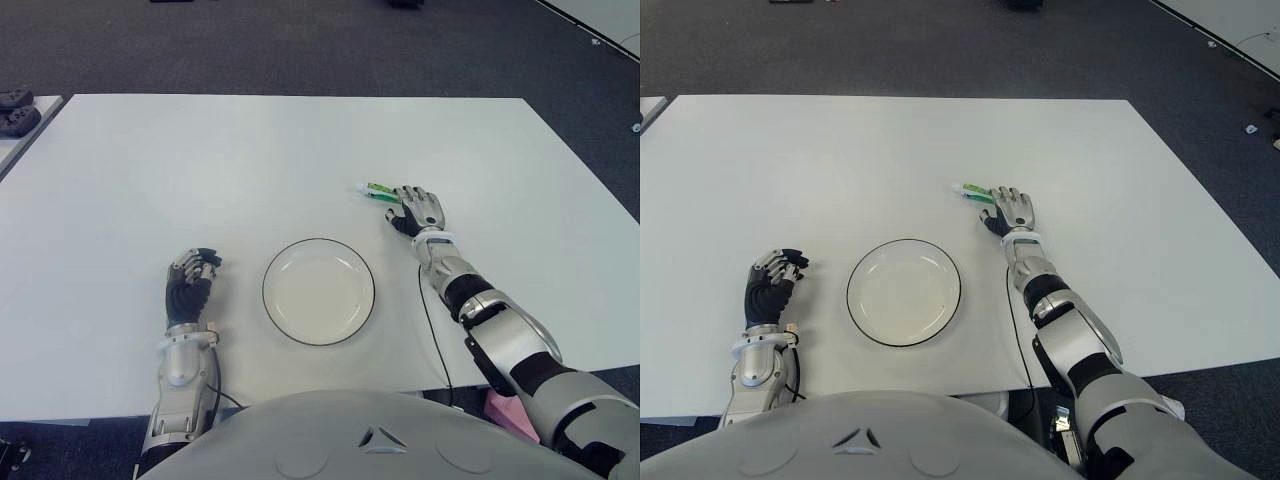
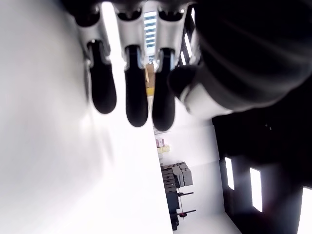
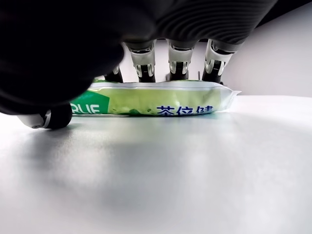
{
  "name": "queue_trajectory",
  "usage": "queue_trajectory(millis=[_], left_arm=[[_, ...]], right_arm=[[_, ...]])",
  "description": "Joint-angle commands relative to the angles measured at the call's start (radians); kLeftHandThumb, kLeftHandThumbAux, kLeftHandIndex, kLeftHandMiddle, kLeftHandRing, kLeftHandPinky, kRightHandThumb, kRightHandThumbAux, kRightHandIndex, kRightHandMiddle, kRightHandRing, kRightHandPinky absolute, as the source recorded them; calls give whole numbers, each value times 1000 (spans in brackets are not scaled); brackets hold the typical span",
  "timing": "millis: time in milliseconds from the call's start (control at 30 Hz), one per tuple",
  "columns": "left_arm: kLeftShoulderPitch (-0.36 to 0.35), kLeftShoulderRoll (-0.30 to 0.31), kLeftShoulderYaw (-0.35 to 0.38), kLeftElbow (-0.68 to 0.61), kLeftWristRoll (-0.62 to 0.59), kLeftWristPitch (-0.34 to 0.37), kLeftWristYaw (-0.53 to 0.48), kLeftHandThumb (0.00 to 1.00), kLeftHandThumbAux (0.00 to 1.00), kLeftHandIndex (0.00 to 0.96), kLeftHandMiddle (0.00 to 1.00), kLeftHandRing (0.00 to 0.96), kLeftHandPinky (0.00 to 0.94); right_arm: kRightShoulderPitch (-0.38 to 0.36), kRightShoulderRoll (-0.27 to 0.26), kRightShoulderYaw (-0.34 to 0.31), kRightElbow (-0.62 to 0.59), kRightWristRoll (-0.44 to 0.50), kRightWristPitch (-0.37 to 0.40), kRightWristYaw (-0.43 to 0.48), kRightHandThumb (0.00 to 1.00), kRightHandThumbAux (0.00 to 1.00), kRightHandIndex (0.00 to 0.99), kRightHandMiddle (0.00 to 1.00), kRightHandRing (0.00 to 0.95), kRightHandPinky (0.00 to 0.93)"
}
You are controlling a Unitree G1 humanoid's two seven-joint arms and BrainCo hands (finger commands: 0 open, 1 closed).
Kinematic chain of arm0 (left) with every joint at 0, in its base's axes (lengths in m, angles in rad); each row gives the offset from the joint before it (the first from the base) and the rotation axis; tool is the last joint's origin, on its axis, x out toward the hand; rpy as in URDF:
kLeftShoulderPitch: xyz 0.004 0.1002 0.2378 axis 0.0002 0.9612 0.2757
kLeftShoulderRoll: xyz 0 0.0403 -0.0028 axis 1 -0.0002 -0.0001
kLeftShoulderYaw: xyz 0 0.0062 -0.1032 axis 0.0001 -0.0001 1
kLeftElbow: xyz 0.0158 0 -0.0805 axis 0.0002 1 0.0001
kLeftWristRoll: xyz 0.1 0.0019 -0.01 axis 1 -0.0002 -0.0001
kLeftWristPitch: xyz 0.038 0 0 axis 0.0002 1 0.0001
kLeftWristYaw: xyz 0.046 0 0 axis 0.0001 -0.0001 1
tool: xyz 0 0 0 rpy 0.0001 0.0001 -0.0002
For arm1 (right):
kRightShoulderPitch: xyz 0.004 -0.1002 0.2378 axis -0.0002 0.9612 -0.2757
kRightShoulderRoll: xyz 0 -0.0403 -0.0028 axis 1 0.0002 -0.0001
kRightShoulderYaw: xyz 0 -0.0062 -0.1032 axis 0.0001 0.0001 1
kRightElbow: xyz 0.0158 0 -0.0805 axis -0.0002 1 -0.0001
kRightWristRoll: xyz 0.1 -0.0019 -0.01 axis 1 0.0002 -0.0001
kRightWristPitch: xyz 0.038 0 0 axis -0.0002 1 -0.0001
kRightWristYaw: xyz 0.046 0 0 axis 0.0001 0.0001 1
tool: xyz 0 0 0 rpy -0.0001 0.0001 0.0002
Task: Put the toothpaste on the table into the plate.
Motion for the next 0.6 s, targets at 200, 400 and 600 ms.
queue_trajectory(millis=[200, 400, 600], left_arm=[[14, -5, 1, -2, 9, 39, 5, 720, 720, 432, 483, 460, 456], [16, -7, 2, -8, 14, 52, 10, 722, 720, 432, 481, 457, 452], [16, -9, 1, -11, 16, 55, 13, 721, 720, 431, 483, 458, 458]], right_arm=[[-10, 39, 52, 103, 5, -20, 67, 618, 201, 0, 0, 0, 0], [-22, 46, 62, 119, 8, -19, 74, 610, 212, 0, 0, 0, 0], [-33, 50, 71, 129, 9, -20, 83, 600, 224, 0, 0, 0, 0]])
